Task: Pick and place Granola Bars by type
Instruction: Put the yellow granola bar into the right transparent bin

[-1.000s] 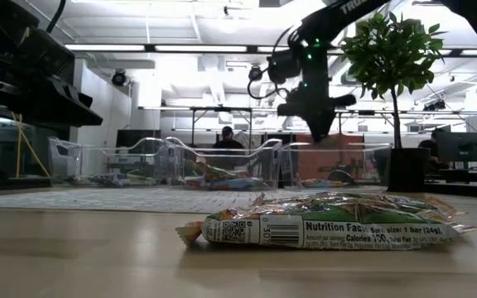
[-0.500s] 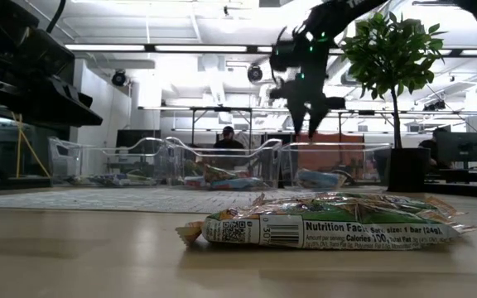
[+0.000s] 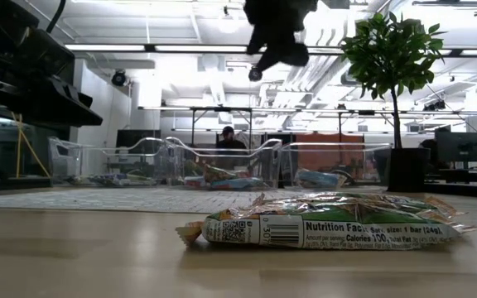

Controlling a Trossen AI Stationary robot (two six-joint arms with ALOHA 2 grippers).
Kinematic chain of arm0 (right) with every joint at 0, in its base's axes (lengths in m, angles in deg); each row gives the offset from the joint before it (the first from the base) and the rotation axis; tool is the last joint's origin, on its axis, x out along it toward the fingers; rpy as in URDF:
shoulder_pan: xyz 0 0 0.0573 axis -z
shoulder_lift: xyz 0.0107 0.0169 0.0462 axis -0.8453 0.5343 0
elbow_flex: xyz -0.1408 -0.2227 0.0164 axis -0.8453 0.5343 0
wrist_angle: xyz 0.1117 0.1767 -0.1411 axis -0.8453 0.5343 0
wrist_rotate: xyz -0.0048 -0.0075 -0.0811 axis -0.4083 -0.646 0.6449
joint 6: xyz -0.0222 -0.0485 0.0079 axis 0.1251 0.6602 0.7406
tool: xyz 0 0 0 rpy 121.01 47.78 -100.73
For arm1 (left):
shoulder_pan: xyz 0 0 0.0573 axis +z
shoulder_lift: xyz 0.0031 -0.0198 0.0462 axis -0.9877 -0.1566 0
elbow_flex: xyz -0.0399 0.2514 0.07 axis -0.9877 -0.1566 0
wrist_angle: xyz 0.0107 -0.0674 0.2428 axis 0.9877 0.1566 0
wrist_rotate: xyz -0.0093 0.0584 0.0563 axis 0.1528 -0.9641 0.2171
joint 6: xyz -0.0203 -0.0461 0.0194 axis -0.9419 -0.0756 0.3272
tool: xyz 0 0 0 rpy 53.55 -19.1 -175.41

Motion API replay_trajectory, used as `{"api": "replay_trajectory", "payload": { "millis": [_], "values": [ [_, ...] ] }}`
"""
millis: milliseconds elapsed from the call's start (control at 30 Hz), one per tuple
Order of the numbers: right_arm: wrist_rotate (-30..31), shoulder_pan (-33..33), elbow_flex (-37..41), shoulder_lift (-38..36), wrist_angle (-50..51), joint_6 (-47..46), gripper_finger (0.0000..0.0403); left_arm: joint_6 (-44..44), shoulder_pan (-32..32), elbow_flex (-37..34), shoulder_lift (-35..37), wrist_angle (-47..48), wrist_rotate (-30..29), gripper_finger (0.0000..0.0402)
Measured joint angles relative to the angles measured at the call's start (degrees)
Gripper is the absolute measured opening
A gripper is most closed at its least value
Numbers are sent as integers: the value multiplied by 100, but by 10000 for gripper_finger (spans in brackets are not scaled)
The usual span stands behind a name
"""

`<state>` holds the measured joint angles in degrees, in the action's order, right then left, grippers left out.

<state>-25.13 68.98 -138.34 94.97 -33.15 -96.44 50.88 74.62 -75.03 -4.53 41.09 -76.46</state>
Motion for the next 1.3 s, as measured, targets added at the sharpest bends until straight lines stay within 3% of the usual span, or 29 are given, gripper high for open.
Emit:
{"api": "replay_trajectory", "payload": {
  "millis": [167, 300, 467, 667, 1000, 1300],
  "values": [
    [910, -1235, 130, 38, 362, -456, 166, 0, -1, 2, 2, -1, 1, 0],
    [1157, -1991, 632, 46, 348, -1396, 166, 0, 0, 1, 1, -1, 2, 0],
    [1067, -2621, 1591, 51, -426, -2507, 168, 0, -1, 1, 2, -1, 1, 0],
    [472, -2881, 2627, 57, -1482, -3284, 186, 0, -2, 2, 2, -2, 2, 0],
    [131, -2905, 3380, 57, -2682, -2684, 193, 0, -2, 0, 1, 0, 2, 0],
    [206, -2913, 3543, 57, -2739, -1421, 193, 0, -2, 0, 2, -2, 1, 0]
  ]
}}
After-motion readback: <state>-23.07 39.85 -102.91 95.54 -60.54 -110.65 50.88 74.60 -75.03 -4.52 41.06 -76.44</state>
